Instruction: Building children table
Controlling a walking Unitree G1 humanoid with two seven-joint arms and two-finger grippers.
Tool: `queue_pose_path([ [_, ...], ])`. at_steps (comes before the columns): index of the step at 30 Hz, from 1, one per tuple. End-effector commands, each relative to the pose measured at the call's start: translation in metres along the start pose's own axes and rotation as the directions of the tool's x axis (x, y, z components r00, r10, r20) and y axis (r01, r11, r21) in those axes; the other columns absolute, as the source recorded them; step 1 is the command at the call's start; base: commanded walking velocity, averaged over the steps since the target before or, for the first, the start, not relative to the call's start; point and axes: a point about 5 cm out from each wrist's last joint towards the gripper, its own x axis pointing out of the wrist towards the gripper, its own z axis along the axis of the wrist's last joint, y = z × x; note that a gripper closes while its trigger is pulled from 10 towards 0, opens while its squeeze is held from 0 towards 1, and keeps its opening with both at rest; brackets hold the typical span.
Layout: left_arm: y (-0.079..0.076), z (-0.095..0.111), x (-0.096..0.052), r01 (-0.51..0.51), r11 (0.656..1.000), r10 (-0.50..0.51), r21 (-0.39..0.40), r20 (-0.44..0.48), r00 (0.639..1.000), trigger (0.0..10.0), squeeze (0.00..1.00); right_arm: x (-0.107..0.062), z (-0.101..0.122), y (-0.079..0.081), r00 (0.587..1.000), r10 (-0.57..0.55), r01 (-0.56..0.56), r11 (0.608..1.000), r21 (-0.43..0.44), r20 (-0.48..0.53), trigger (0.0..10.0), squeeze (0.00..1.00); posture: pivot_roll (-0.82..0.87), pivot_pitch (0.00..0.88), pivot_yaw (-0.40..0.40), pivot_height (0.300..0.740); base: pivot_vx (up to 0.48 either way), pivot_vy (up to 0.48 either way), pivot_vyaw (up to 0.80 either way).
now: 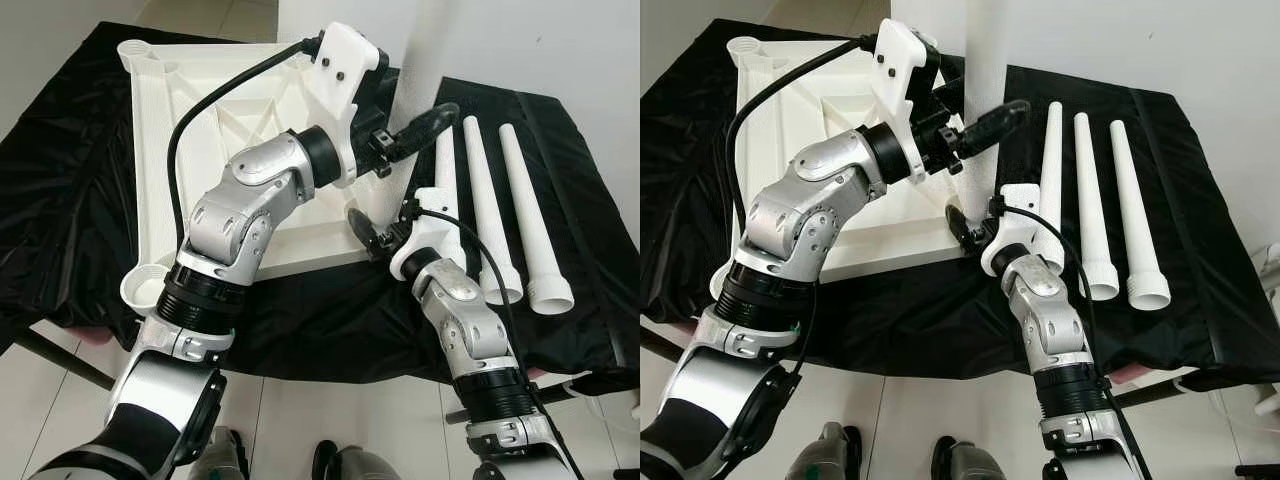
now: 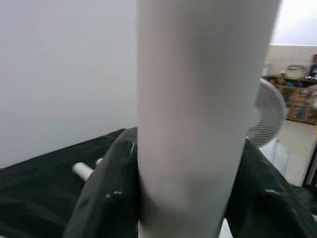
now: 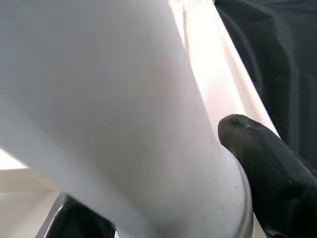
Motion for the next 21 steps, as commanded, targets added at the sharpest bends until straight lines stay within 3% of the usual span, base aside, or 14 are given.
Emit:
queue_pose_path([
  [1, -0.004, 0.005, 0.006, 0.036, 0.999, -0.036, 0.027, 0.015, 0.999, 0.0, 0.00, -0.003, -0.003, -0.003, 1.000, 0.000, 0.000, 1.000, -0.009, -0.022, 10.0, 0.00, 0.10, 0.144, -0.086, 0.740, 0.000, 0.000, 0.00],
  [9, 0.000, 0.003, 0.006, 0.005, 0.999, -0.004, 0.050, -0.013, 1.000, 0.0, 0.00, -0.003, -0.001, -0.005, 1.000, 0.004, -0.004, 1.000, -0.008, -0.019, 10.0, 0.00, 0.10, 0.150, -0.087, 0.740, 0.000, 0.000, 0.00],
  [10, 0.003, 0.002, 0.007, -0.018, 0.998, 0.020, 0.057, -0.035, 0.999, 10.0, 0.00, -0.003, 0.000, -0.005, 1.000, 0.013, -0.013, 1.000, -0.001, -0.009, 10.0, 0.00, 0.10, 0.152, -0.086, 0.740, 0.000, 0.000, 0.00],
  [11, 0.003, 0.002, 0.007, -0.018, 0.998, 0.020, 0.057, -0.035, 0.999, 10.0, 0.00, -0.003, 0.000, -0.005, 1.000, 0.013, -0.013, 1.000, -0.001, -0.009, 10.0, 0.00, 0.10, 0.152, -0.086, 0.740, 0.000, 0.000, 0.00],
  [12, 0.006, 0.001, 0.007, -0.041, 0.997, 0.045, 0.063, -0.047, 0.998, 10.0, 0.00, -0.003, 0.002, -0.005, 1.000, 0.013, -0.013, 1.000, 0.001, -0.002, 10.0, 0.71, 0.10, 0.152, -0.086, 0.740, 0.000, 0.000, 0.00],
  [13, 0.008, 0.001, 0.007, -0.063, 0.996, 0.067, 0.060, -0.055, 0.996, 10.0, 0.00, -0.003, 0.005, -0.006, 1.000, 0.011, -0.011, 1.000, 0.019, 0.016, 10.0, 1.00, 0.10, 0.153, -0.084, 0.740, 0.000, 0.000, 0.00],
  [16, 0.011, 0.002, 0.007, -0.097, 0.994, 0.100, 0.055, -0.060, 0.993, 10.0, 0.00, -0.003, 0.009, -0.007, 0.999, 0.000, -0.001, 1.000, 0.023, 0.039, 10.0, 1.00, 0.10, 0.155, -0.084, 0.740, 0.000, 0.000, 0.00],
  [21, 0.020, 0.002, 0.007, -0.199, 0.979, 0.203, 0.044, -0.100, 0.974, 10.0, 0.00, -0.002, 0.020, -0.008, 0.996, -0.017, 0.022, 0.998, -0.056, 0.085, 10.0, 1.00, 0.10, 0.157, -0.086, 0.740, 0.000, 0.000, 0.00],
])
